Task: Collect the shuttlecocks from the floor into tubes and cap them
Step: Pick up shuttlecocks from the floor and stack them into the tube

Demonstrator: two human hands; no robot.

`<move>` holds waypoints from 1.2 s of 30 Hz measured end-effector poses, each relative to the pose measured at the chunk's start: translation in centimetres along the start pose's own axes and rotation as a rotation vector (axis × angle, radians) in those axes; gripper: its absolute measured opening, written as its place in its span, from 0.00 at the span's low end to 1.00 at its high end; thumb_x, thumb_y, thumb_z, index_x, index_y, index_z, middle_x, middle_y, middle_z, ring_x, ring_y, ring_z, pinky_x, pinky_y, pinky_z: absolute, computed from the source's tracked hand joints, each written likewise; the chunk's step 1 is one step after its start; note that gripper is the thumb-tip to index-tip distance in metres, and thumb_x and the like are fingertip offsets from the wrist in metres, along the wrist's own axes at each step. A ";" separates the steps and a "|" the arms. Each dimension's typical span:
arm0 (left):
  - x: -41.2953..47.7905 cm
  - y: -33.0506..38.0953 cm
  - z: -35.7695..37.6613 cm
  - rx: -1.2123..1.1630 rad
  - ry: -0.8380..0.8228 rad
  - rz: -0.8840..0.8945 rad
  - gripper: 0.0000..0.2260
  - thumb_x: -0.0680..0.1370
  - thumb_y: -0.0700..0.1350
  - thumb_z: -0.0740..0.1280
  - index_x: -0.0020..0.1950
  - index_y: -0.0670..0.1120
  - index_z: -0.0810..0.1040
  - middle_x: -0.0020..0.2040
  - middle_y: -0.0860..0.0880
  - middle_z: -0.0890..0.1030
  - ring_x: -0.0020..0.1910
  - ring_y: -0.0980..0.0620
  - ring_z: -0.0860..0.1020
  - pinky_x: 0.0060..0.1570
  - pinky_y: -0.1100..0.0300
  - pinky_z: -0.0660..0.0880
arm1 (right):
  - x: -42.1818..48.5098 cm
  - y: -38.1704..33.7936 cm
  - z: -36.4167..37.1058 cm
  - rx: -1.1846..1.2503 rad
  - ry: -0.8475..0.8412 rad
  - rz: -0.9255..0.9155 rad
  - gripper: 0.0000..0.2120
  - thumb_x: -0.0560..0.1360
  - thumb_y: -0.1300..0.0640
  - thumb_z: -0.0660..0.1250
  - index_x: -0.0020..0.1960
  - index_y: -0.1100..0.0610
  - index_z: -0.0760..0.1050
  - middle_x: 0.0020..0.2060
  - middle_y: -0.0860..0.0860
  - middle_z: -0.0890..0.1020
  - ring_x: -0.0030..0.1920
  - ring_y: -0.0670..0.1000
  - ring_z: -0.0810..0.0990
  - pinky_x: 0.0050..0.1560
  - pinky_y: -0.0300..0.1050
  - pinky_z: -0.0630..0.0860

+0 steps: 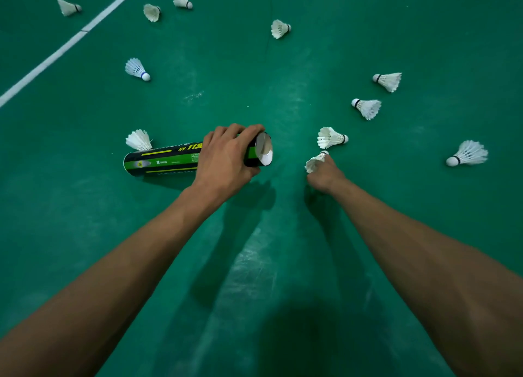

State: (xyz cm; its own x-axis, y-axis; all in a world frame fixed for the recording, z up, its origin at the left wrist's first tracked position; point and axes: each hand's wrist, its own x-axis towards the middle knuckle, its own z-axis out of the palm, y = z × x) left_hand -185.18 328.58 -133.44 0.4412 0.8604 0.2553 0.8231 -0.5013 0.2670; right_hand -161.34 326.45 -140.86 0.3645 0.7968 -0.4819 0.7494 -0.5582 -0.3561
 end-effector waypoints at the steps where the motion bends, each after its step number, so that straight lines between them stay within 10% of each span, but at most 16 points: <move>1: 0.0 -0.2 0.0 -0.003 0.002 -0.004 0.36 0.65 0.50 0.80 0.73 0.54 0.73 0.63 0.49 0.80 0.59 0.41 0.75 0.61 0.48 0.68 | 0.1 -0.3 0.1 0.039 0.013 -0.005 0.25 0.74 0.55 0.62 0.71 0.59 0.71 0.73 0.54 0.65 0.66 0.60 0.74 0.65 0.47 0.70; 7: -0.1 -1.7 -0.7 0.028 -0.012 -0.109 0.36 0.68 0.50 0.80 0.75 0.56 0.72 0.65 0.48 0.78 0.62 0.41 0.74 0.61 0.49 0.67 | -0.8 -4.8 -1.3 0.428 0.325 -0.136 0.17 0.75 0.60 0.67 0.62 0.63 0.80 0.62 0.60 0.81 0.62 0.60 0.79 0.63 0.45 0.72; 12: -0.3 -3.6 -2.6 0.007 0.067 -0.259 0.37 0.68 0.51 0.79 0.75 0.56 0.71 0.63 0.45 0.78 0.60 0.38 0.73 0.59 0.48 0.67 | -3.4 -11.5 -3.0 0.851 0.394 -0.258 0.20 0.74 0.48 0.65 0.36 0.64 0.80 0.29 0.57 0.83 0.35 0.60 0.84 0.41 0.61 0.81; 22: -3.2 -7.8 -6.9 0.014 0.098 -0.317 0.38 0.68 0.53 0.80 0.76 0.55 0.71 0.63 0.44 0.78 0.60 0.38 0.74 0.59 0.48 0.68 | -8.8 -19.8 -1.5 0.902 0.274 -0.474 0.21 0.77 0.49 0.68 0.39 0.67 0.82 0.32 0.62 0.83 0.28 0.49 0.79 0.37 0.58 0.79; 28: -3.6 -8.9 -9.3 -0.036 0.156 -0.344 0.37 0.66 0.55 0.80 0.74 0.55 0.72 0.61 0.44 0.79 0.59 0.37 0.76 0.58 0.48 0.70 | -10.6 -22.4 0.0 0.526 0.311 -0.642 0.06 0.74 0.53 0.69 0.42 0.55 0.82 0.49 0.52 0.81 0.48 0.52 0.81 0.57 0.47 0.76; 32: -4.1 -9.6 -10.3 -0.059 0.186 -0.347 0.37 0.66 0.56 0.80 0.73 0.55 0.72 0.60 0.46 0.79 0.58 0.39 0.76 0.58 0.48 0.70 | -11.6 -22.6 -1.8 0.714 0.490 -0.665 0.13 0.76 0.54 0.65 0.39 0.57 0.84 0.36 0.50 0.85 0.38 0.49 0.82 0.48 0.51 0.79; 36: -4.6 -10.0 -11.1 -0.063 0.191 -0.347 0.38 0.66 0.56 0.80 0.74 0.54 0.72 0.60 0.45 0.80 0.58 0.39 0.76 0.59 0.47 0.70 | -14.0 -22.9 -2.0 0.511 0.302 -0.862 0.23 0.81 0.46 0.60 0.38 0.57 0.85 0.28 0.47 0.82 0.33 0.48 0.81 0.46 0.50 0.79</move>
State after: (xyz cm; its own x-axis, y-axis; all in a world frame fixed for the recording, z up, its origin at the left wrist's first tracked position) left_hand -199.46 328.62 -126.96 0.0613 0.9499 0.3066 0.8855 -0.1935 0.4225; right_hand -182.48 328.53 -124.32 -0.0066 0.9567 0.2910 0.5239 0.2512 -0.8139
